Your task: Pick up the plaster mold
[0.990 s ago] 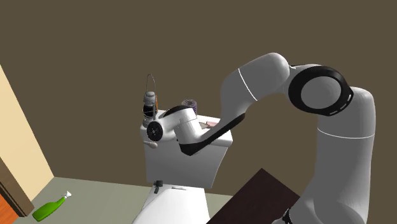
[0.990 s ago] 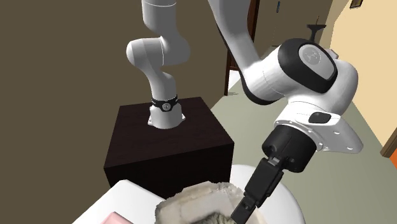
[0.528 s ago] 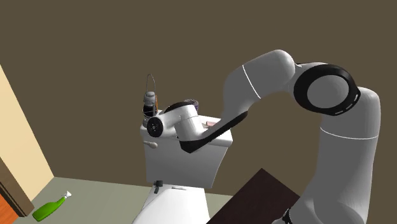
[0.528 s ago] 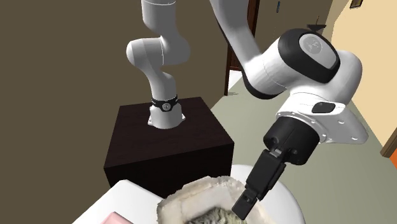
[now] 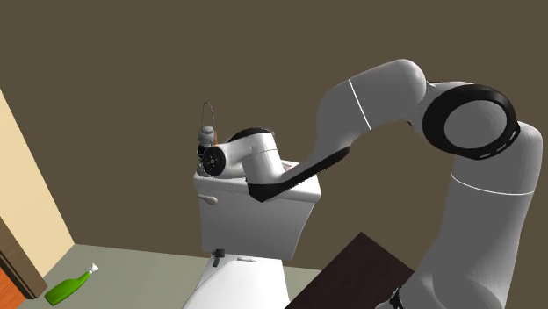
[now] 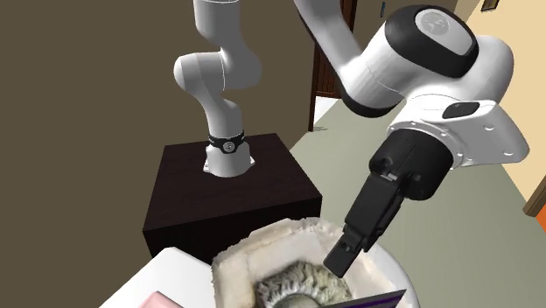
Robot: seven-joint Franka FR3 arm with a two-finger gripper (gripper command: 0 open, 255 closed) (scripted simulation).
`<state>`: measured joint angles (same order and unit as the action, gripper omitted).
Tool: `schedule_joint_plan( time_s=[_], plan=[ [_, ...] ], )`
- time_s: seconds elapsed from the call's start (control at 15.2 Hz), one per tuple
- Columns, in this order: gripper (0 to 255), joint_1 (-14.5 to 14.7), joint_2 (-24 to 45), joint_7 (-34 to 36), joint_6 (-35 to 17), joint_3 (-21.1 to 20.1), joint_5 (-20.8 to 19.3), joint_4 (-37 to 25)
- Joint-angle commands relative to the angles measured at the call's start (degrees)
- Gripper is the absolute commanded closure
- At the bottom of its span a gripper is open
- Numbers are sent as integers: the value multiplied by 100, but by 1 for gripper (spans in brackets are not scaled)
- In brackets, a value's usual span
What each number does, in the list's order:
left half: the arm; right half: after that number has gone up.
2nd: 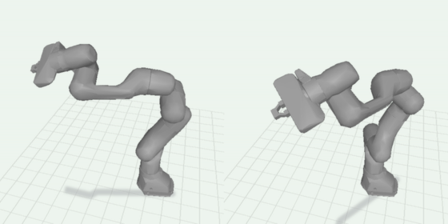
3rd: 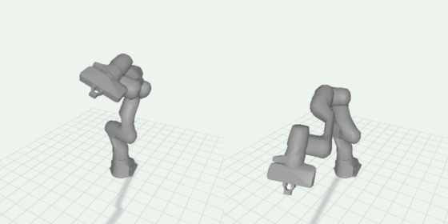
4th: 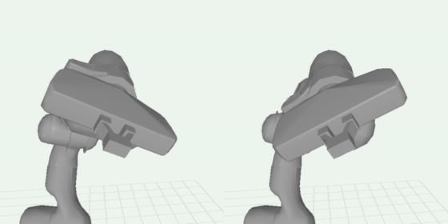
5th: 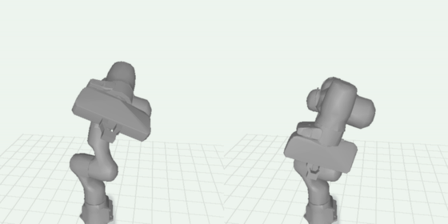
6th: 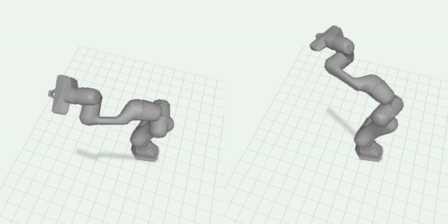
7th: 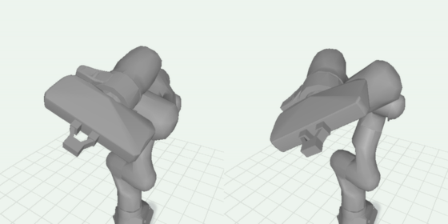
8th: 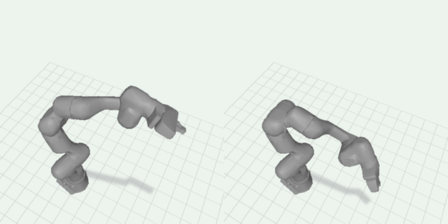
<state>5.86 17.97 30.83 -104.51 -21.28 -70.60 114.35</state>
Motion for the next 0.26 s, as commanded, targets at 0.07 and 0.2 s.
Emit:
schedule_joint_plan(
  time_s=[0.07,0.2],
  plan=[
    [255,-19,-161,-165,40,-22,87,-16],
    [255,-20,-168,-173,42,-22,91,-17]
  ],
)
